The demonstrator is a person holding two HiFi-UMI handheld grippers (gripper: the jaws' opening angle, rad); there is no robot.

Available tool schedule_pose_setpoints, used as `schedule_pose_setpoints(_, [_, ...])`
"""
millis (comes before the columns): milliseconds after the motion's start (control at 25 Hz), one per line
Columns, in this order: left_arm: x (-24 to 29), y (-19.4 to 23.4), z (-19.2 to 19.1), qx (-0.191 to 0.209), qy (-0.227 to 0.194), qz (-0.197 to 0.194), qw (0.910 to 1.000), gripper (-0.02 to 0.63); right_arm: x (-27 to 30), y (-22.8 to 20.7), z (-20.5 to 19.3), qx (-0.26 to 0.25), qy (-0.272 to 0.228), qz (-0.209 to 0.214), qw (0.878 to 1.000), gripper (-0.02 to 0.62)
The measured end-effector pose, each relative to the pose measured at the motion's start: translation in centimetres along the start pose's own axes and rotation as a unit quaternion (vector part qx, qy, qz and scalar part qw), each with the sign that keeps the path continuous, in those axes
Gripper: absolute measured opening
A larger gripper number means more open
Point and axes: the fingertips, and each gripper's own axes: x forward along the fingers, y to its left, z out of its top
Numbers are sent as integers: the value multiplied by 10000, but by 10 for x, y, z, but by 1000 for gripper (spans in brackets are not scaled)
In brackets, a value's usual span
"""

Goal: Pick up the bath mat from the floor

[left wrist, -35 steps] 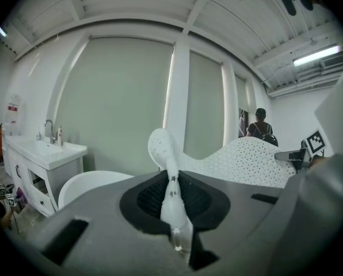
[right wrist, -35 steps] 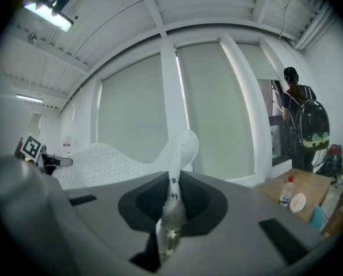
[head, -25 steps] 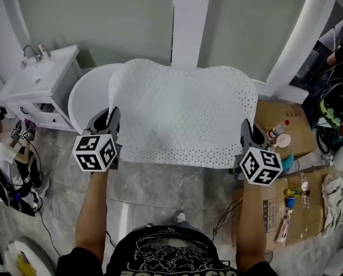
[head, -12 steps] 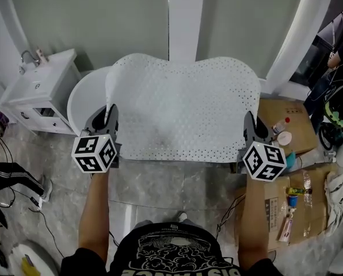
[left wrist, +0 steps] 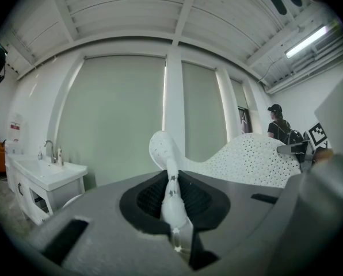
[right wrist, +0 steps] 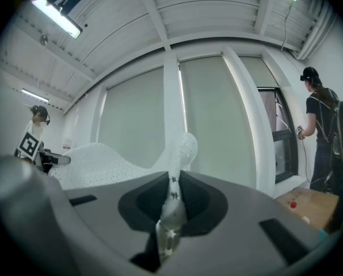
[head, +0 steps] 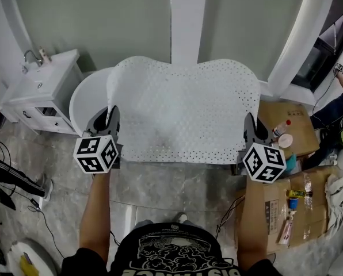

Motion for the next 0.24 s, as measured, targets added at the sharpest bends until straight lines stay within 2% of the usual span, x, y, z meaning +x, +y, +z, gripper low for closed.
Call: schedule_pose_setpoints(240, [-5,1,-2,-13,43,47,10000,41,-2,2,3,-7,-8,36,10000,29])
